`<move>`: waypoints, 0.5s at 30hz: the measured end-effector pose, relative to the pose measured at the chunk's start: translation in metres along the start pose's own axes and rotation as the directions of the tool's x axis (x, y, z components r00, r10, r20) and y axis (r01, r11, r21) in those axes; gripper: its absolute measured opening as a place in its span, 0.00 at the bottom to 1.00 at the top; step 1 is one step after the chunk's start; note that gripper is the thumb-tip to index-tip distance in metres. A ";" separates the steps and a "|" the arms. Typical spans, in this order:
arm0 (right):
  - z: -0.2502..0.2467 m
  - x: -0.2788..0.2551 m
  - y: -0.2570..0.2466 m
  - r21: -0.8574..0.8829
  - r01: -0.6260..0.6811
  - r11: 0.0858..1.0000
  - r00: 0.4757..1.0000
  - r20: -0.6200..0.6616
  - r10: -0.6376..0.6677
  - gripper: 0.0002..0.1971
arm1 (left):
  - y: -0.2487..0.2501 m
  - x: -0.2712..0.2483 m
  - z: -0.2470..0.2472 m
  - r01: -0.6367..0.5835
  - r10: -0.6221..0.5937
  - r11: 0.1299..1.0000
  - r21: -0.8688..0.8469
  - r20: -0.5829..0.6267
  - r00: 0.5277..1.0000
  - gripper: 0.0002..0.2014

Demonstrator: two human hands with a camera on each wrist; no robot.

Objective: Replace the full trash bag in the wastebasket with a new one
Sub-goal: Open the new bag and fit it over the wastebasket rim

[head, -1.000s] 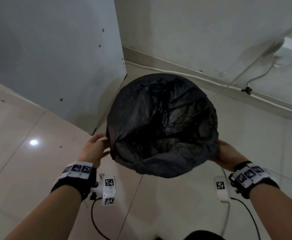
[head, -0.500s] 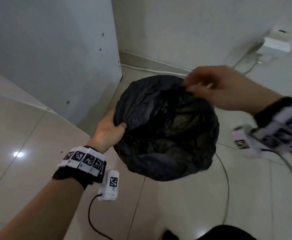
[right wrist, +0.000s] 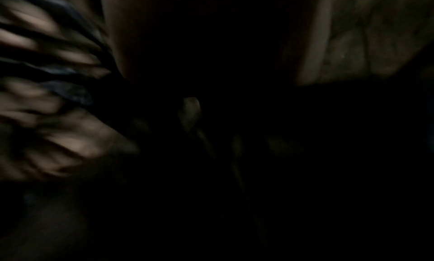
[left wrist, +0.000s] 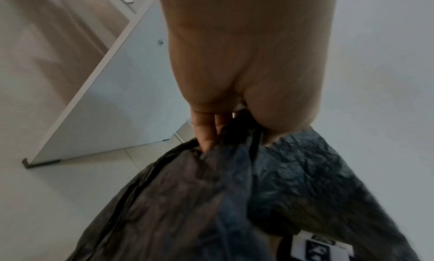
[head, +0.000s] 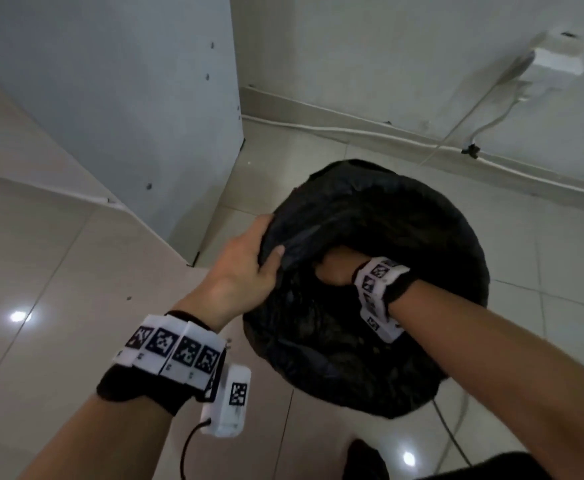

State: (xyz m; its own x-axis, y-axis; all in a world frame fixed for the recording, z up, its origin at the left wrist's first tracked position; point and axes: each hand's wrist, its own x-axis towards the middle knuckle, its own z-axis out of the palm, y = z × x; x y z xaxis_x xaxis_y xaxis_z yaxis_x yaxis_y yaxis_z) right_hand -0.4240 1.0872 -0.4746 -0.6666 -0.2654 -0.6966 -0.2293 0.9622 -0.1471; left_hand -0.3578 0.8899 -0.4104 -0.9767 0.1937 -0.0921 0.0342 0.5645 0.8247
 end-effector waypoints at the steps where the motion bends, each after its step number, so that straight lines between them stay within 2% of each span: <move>1: -0.005 -0.004 -0.001 0.014 -0.005 1.000 1.000 0.016 0.005 0.24 | 0.000 0.001 -0.001 0.022 -0.022 1.000 -0.008 -0.002 1.000 0.19; 2: -0.011 -0.010 -0.004 0.056 0.029 0.998 0.995 0.095 -0.034 0.20 | 0.000 0.002 -0.002 0.033 -0.033 0.999 -0.017 -0.004 0.999 0.18; 3: -0.013 -0.019 -0.010 0.137 0.041 0.990 0.967 0.243 -0.073 0.16 | 0.000 0.003 -0.003 0.041 -0.042 0.999 -0.017 -0.003 0.999 0.19; 5: -0.003 -0.025 -0.024 0.251 0.043 0.967 0.865 0.475 -0.162 0.13 | 0.002 0.007 -0.004 0.017 -0.017 1.000 0.008 0.015 1.000 0.19; 6: 0.007 -0.021 -0.029 0.217 0.018 0.976 0.841 0.525 -0.132 0.14 | 0.004 0.007 -0.003 -0.002 0.001 1.000 0.028 0.036 0.999 0.19; 7: 0.019 -0.009 -0.030 0.140 -0.005 0.990 0.848 0.526 -0.070 0.17 | 0.007 0.007 -0.002 -0.017 0.014 0.999 0.048 0.061 0.998 0.18; 8: 0.029 0.001 -0.029 0.065 -0.007 0.998 0.884 0.468 -0.024 0.22 | 0.010 0.007 0.000 -0.037 0.032 0.997 0.063 0.085 0.996 0.18; 10: 0.044 0.020 -0.019 -0.036 0.019 0.999 0.956 0.295 -0.007 0.31 | 0.014 0.006 0.003 -0.063 0.052 0.994 0.091 0.119 0.992 0.17; 12: 0.051 0.028 -0.012 -0.133 0.037 0.990 0.978 0.210 -0.008 0.36 | 0.016 0.006 0.003 -0.074 0.062 0.992 0.098 0.122 0.991 0.18; 13: 0.049 0.025 -0.014 -0.136 0.029 0.990 0.980 0.199 -0.001 0.35 | 0.016 0.007 0.003 -0.073 0.063 0.993 0.089 0.116 0.991 0.18; 15: 0.036 0.019 -0.021 -0.018 -0.009 1.000 0.971 0.239 0.013 0.28 | 0.015 0.010 0.003 -0.053 0.045 0.996 0.072 0.103 0.994 0.18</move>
State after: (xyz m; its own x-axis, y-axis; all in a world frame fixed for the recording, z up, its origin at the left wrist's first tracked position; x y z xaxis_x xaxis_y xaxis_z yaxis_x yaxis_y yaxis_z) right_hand -0.4059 1.0640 -0.5098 -0.4808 -0.2304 -0.8460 -0.2363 0.9632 -0.1280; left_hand -0.3662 0.9028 -0.4003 -0.9473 0.3003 -0.1114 0.1009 0.6100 0.7860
